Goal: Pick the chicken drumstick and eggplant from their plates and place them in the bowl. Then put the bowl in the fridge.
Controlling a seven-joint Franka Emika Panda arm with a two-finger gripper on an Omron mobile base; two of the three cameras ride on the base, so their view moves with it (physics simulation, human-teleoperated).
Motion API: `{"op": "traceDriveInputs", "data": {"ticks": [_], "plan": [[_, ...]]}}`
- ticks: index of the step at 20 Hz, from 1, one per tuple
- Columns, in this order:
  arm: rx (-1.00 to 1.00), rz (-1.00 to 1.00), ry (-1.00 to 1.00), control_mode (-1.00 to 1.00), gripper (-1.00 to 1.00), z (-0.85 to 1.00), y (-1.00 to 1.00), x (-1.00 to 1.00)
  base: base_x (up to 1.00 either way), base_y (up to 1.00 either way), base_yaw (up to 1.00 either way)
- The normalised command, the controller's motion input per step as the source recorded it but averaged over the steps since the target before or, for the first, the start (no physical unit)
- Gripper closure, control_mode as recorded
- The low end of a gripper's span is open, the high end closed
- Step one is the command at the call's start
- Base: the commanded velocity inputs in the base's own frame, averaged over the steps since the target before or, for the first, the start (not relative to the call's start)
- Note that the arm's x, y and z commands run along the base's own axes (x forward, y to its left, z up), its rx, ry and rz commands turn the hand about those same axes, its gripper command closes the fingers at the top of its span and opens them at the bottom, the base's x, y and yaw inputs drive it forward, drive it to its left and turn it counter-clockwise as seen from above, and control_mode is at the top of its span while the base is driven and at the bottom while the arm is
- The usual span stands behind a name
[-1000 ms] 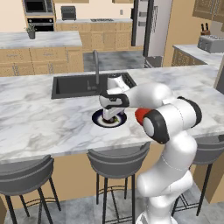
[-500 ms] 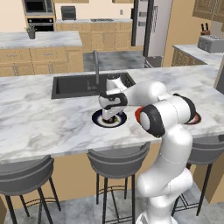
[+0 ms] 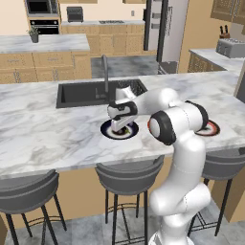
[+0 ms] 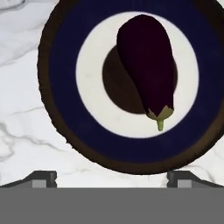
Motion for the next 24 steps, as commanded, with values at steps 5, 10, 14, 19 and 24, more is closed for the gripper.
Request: {"op": "traceDriveInputs", "data": {"ticks": [5, 10, 14, 19, 24], "plan": [[0.00, 0.00, 0.05, -1.00, -1.00, -0.20, 0.00, 0.24, 0.00, 0.00, 0.00], [0.00, 0.00, 0.00, -1.00, -1.00, -0.18, 0.09, 0.25, 0.00, 0.00, 0.00], [0.00, 0.00, 0.00, -1.00, -1.00, -0.14, 0.09, 0.26, 0.00, 0.00, 0.00], [0.00, 0.00, 0.00, -1.00, -1.00, -0.16, 0.09, 0.23, 0.00, 0.00, 0.00], [0.00, 0.00, 0.00, -1.00, -1.00, -0.12, 0.04, 0.33, 0.00, 0.00, 0.00]]}}
